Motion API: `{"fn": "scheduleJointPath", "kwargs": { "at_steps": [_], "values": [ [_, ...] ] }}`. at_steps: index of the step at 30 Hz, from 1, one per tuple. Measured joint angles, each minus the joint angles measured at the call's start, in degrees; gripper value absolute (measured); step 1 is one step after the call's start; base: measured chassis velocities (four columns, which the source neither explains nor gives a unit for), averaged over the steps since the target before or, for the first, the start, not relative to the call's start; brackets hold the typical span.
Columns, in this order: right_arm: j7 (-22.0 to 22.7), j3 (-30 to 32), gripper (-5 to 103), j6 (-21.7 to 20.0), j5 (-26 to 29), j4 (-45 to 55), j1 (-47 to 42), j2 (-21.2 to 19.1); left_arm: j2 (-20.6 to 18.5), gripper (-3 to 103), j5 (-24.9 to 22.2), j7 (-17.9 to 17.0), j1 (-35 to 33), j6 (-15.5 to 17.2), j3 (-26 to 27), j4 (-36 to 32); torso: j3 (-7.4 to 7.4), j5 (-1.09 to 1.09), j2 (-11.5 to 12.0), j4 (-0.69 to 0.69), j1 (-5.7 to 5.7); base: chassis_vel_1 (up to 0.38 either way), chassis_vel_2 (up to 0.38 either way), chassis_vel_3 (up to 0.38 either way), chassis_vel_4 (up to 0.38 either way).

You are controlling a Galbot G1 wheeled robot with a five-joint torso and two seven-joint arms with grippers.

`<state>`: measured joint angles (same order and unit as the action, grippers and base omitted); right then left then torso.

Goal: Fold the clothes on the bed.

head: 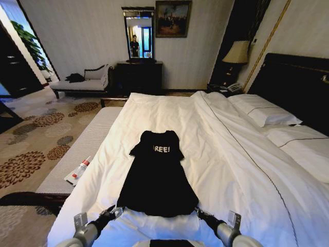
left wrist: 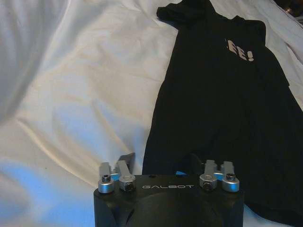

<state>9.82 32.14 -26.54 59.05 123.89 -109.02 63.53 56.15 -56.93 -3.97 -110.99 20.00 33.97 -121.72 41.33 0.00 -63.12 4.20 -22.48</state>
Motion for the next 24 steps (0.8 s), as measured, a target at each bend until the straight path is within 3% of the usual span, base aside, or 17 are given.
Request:
{"fn": "scheduleJointPath", "kwargs": {
  "at_steps": [3, 10, 11, 15, 18, 24],
  "values": [
    [0.01, 0.06, 0, 0.0, 0.01, 0.0, 0.0, -0.02, 0.12, 58, 0.37, 0.2, 0.25, -0.27, -0.38, 0.37, 0.0, 0.0, 0.0, 0.0, 0.0, 0.0, 0.0, 0.0, 0.0],
    [0.02, 0.11, 0, 0.0, 0.0, 0.0, -0.09, 0.03, 0.4, 25, 1.11, 0.48, 0.64, -0.75, -0.99, 0.96, 0.0, 0.0, 0.0, 0.0, 0.0, 0.0, 0.0, 0.0, 0.0],
    [0.02, 0.11, 0, 0.0, 0.0, 0.0, -0.09, 0.03, 0.4, 25, 1.11, 0.48, 0.64, -0.75, -0.99, 0.96, 0.0, 0.0, 0.0, 0.0, 0.0, 0.0, 0.0, 0.0, 0.0],
    [0.01, -0.04, 0, 0.15, -0.14, 0.01, -0.04, 0.06, 0.42, 10, 1.17, 0.49, 0.48, -0.96, -0.54, 0.97, 0.0, -0.01, 0.0, 0.0, 0.0, 0.0, 0.0, 0.0, 0.0],
    [-0.03, -0.29, 0, 0.42, -0.47, 0.14, -0.11, 0.27, 0.42, 2, 1.37, 0.56, -0.16, -1.13, 0.12, 0.63, 0.0, -0.01, 0.0, 0.0, 0.0, 0.0, 0.0, 0.0, 0.0],
    [0.04, -0.05, 0, 0.42, -0.73, 1.55, -0.89, 0.55, 0.66, 1, 1.94, 0.97, -1.69, -1.81, 1.54, -0.35, 0.0, 0.0, 0.0, 0.0, 0.0, 0.0, 0.0, 0.0, 0.0]
  ]
}}
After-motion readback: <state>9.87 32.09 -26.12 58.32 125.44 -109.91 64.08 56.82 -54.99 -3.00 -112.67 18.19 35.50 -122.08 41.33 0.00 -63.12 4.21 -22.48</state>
